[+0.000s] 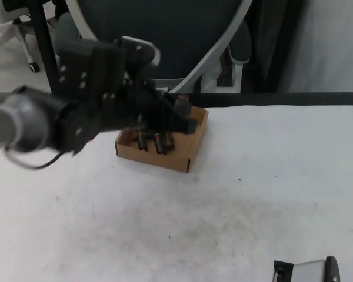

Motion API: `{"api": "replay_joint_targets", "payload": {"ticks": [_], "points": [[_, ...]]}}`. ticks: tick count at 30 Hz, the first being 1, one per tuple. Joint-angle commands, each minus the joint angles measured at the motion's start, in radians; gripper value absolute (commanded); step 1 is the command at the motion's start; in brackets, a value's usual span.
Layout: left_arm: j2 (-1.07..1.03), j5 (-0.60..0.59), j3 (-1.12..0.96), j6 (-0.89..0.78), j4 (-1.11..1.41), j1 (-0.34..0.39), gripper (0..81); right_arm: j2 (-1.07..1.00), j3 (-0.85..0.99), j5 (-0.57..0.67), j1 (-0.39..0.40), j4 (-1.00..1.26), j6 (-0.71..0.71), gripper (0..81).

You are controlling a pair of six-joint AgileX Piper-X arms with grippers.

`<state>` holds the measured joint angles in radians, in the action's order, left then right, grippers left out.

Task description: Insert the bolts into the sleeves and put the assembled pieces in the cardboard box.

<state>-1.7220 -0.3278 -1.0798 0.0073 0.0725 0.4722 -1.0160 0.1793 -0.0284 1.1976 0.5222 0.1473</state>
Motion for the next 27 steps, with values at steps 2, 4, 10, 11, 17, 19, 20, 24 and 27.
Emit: {"api": "replay_joint_targets", "payload": {"ticks": [2, 4, 10, 11, 17, 19, 20, 24, 27], "points": [[-0.087, 0.014, -0.165, 0.012, -0.107, -0.004, 0.8, 0.004, -0.002, 0.012, 0.001, -0.011, 0.003, 0.6], [-0.139, 0.026, -0.235, 0.028, -0.167, -0.004, 0.8, 0.004, -0.002, 0.012, 0.001, -0.047, 0.003, 0.5], [-0.275, 0.057, -0.411, 0.054, -0.322, -0.004, 0.8, 0.004, -0.002, -0.047, -0.003, -0.133, -0.028, 0.2], [-0.292, 0.057, -0.432, 0.054, -0.333, -0.004, 0.8, 0.004, -0.002, -0.061, -0.003, -0.135, -0.028, 0.2], [-0.399, 0.078, -0.508, 0.087, -0.379, -0.007, 0.8, 0.004, -0.002, -0.070, -0.003, -0.135, -0.050, 0.2], [-0.429, 0.079, -0.526, 0.099, -0.382, -0.012, 0.8, 0.004, -0.002, -0.070, -0.003, -0.135, -0.058, 0.2], [-0.444, 0.079, -0.536, 0.099, -0.382, -0.014, 0.8, 0.004, -0.002, -0.070, -0.003, -0.135, -0.064, 0.2], [-0.491, 0.079, -0.568, 0.108, -0.382, -0.025, 0.8, 0.004, -0.002, -0.070, -0.003, -0.138, -0.064, 0.2], [-0.513, 0.079, -0.578, 0.114, -0.382, -0.032, 0.8, 0.004, -0.002, -0.070, -0.003, -0.143, -0.064, 0.2]]}}
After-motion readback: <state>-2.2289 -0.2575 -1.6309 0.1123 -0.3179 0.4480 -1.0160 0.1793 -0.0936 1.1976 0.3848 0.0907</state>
